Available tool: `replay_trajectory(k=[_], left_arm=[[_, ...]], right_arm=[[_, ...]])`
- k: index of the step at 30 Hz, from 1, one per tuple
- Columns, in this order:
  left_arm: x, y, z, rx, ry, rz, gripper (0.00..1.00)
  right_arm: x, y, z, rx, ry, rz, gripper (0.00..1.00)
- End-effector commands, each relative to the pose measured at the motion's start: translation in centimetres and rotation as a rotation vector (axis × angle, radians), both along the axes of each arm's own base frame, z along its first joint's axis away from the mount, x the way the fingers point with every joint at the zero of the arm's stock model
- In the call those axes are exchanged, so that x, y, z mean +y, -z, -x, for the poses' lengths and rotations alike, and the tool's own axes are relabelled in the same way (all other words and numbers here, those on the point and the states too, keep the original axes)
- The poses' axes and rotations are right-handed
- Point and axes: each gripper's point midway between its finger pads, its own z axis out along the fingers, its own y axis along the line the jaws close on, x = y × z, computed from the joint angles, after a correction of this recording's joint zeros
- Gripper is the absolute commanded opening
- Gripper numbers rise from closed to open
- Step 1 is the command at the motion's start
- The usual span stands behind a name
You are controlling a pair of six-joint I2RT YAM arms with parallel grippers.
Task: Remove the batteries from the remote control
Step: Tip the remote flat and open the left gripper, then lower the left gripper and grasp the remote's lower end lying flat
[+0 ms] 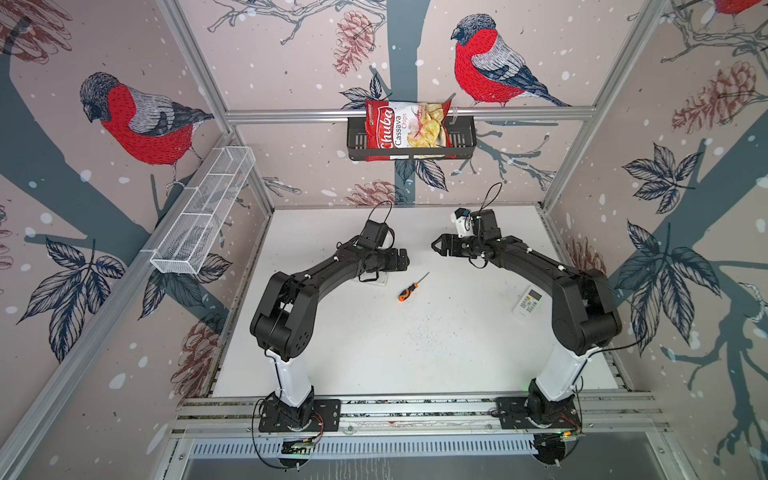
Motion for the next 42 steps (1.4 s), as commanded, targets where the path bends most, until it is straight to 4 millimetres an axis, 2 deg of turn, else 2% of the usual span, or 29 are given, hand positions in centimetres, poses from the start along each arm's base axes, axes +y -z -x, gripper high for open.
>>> replay_trajectory(k=[1, 5, 8, 11, 14, 21, 26, 31, 36, 42], left_arm=[[2.6, 0.2, 0.3, -0.043, 0.090, -0.217, 0.96], [6.3, 1.2, 0.3, -0.015, 0.105, -0.367, 0.96], [8.9, 1.6, 0.2, -0.003, 0.088, -0.387, 0.96], [10.1, 2.4, 0.5, -0.024, 0.126, -0.437, 0.96], [10.2, 3.5, 1.6, -0.039, 0.233, -0.480, 0.96], [9.5, 3.7, 3.1, -0.147, 0.450, -0.516, 0.96], [8.8, 4.8, 4.3, -0.173, 0.647, -0.537, 0.96], [8.7, 4.7, 3.0, -0.208, 0.761, -0.576, 0.96], [9.1, 5.6, 2.1, -0.167, 0.871, -0.606, 0.96], [9.4, 6.5, 1.0, -0.146, 0.916, -0.587, 0.96]], right_arm=[[0.4, -0.5, 0.0, -0.031, -0.029, -0.017, 0.82], [0.5, -0.8, 0.0, -0.036, -0.028, -0.027, 0.84], [0.6, -0.9, 0.2, -0.037, -0.035, -0.038, 0.86], [0.9, -1.2, 0.4, -0.047, -0.050, -0.050, 0.89], [1.3, -1.4, 0.7, -0.057, -0.069, -0.063, 0.89], [1.3, -1.7, 0.9, -0.064, -0.082, -0.070, 0.90], [1.4, -2.2, 1.2, -0.075, -0.091, -0.080, 0.92], [1.4, -1.9, 1.1, -0.069, -0.094, -0.080, 0.93], [1.5, -1.5, 1.0, -0.061, -0.094, -0.077, 0.94], [1.3, -1.1, 0.6, -0.054, -0.085, -0.074, 0.94]])
